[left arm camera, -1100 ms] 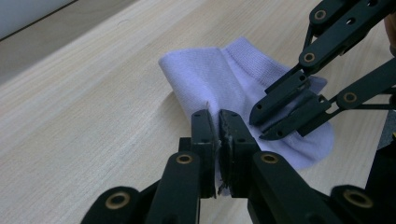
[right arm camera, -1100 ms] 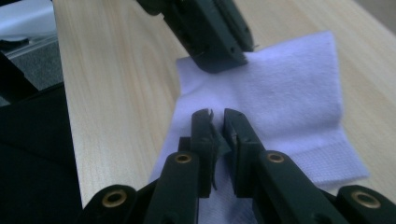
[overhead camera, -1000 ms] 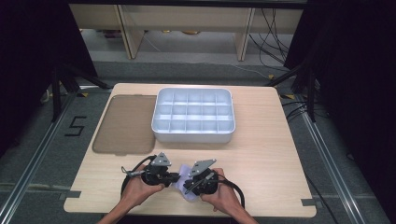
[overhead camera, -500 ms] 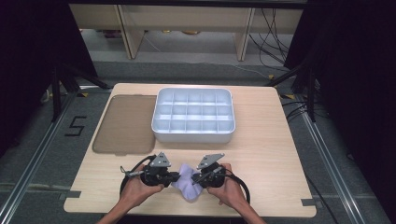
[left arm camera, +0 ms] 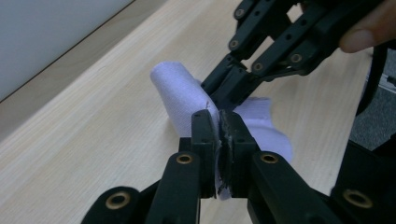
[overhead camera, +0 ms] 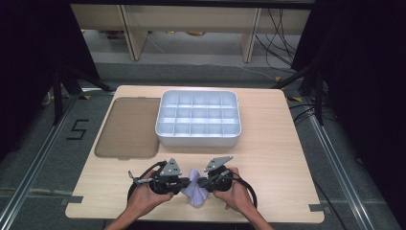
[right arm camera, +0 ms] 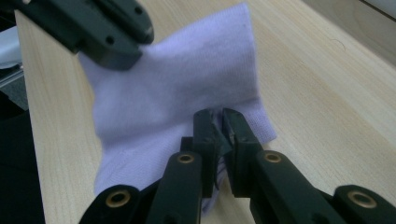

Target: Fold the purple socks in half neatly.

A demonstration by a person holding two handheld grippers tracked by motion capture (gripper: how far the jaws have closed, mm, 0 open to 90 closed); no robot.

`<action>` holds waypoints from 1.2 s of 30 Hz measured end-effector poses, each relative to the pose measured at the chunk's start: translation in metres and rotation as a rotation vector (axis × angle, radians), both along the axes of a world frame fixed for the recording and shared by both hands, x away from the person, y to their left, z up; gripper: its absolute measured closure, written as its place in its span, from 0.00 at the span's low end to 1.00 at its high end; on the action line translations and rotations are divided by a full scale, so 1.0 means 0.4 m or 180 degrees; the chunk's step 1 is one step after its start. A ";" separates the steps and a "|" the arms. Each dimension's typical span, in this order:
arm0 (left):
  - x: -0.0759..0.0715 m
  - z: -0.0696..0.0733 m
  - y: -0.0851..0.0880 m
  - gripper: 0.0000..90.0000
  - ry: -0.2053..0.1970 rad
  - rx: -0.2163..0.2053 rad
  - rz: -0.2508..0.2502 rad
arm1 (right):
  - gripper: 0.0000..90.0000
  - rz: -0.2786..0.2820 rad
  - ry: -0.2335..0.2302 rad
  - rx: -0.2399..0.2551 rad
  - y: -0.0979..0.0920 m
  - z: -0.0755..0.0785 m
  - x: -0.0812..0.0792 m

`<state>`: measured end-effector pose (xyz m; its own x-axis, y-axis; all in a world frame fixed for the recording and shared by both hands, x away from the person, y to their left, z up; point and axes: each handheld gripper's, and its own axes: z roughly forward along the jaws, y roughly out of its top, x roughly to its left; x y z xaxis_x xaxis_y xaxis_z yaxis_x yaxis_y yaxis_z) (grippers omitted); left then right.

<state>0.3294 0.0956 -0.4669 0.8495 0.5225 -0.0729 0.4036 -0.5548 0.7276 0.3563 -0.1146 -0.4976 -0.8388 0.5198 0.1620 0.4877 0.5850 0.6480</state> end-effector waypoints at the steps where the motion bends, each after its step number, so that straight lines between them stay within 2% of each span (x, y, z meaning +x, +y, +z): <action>1: 0.001 0.000 -0.004 0.94 -0.0008 -0.0009 -0.0018 | 0.94 -0.0008 0.0005 0.0008 -0.001 0.000 0.000; 2: 0.001 0.000 -0.007 0.94 -0.0003 -0.0013 -0.0003 | 0.94 0.0011 -0.0041 0.0002 -0.004 0.000 0.003; 5: 0.001 0.000 -0.015 0.94 0.0013 -0.0012 -0.0017 | 0.93 -0.0024 0.0011 0.0064 -0.013 0.005 0.004; 8: -0.001 0.001 -0.021 0.94 -0.0021 0.0014 -0.0067 | 0.93 -0.0080 -0.0040 0.0108 -0.036 0.012 0.014; 10: -0.003 -0.001 -0.025 0.94 -0.0004 0.0002 -0.0036 | 0.93 -0.0093 -0.0012 0.0094 -0.040 0.010 0.016; 11: -0.005 0.002 -0.031 0.94 -0.0024 0.0051 -0.0071 | 0.93 -0.0127 0.0098 0.0093 -0.040 -0.001 0.016; 12: -0.005 0.003 -0.033 0.94 -0.0055 0.0093 -0.0101 | 0.93 -0.0104 0.0045 0.0096 -0.042 -0.005 0.022; 13: -0.007 0.002 -0.037 0.94 -0.0059 0.0071 -0.0085 | 0.93 -0.0104 0.0057 0.0088 -0.042 -0.002 0.023; 19: -0.011 0.000 -0.066 0.94 -0.0120 0.0145 -0.0204 | 0.93 -0.0112 0.0126 0.0142 -0.048 -0.008 0.026; 23: -0.013 -0.010 -0.096 0.94 -0.0101 0.0205 -0.0319 | 0.92 -0.0100 0.0130 0.0173 -0.055 -0.009 0.034; 24: -0.013 -0.012 -0.100 0.94 -0.0074 0.0221 -0.0300 | 0.92 -0.0110 0.0166 0.0160 -0.060 -0.005 0.036; 26: -0.010 -0.015 -0.104 0.94 -0.0058 0.0210 -0.0302 | 0.92 -0.0125 0.0174 0.0187 -0.066 -0.002 0.038; 27: -0.006 -0.021 -0.111 0.94 -0.0045 0.0203 -0.0307 | 0.92 -0.0225 0.0219 0.0306 -0.093 0.011 0.049; 28: -0.006 -0.021 -0.111 0.94 -0.0045 0.0203 -0.0307 | 0.92 -0.0281 0.0140 0.0351 -0.107 0.015 0.056; 30: 0.002 -0.021 -0.116 0.94 -0.0062 0.0404 -0.0484 | 0.92 -0.0328 0.0123 0.0436 -0.130 0.028 0.063; 31: -0.001 -0.026 -0.121 0.94 -0.0007 0.0359 -0.0431 | 0.92 -0.0372 0.0105 0.0443 -0.139 0.036 0.062; 33: 0.006 -0.031 -0.129 0.93 -0.0016 0.0397 -0.0472 | 0.92 -0.0396 0.0028 0.0481 -0.150 0.051 0.058; 34: 0.006 -0.036 -0.135 0.93 0.0028 0.0351 -0.0434 | 0.92 -0.0391 0.0023 0.0512 -0.152 0.060 0.053; 36: 0.013 -0.042 -0.143 0.93 0.0024 0.0388 -0.0507 | 0.92 -0.0364 -0.0017 0.0532 -0.146 0.074 0.043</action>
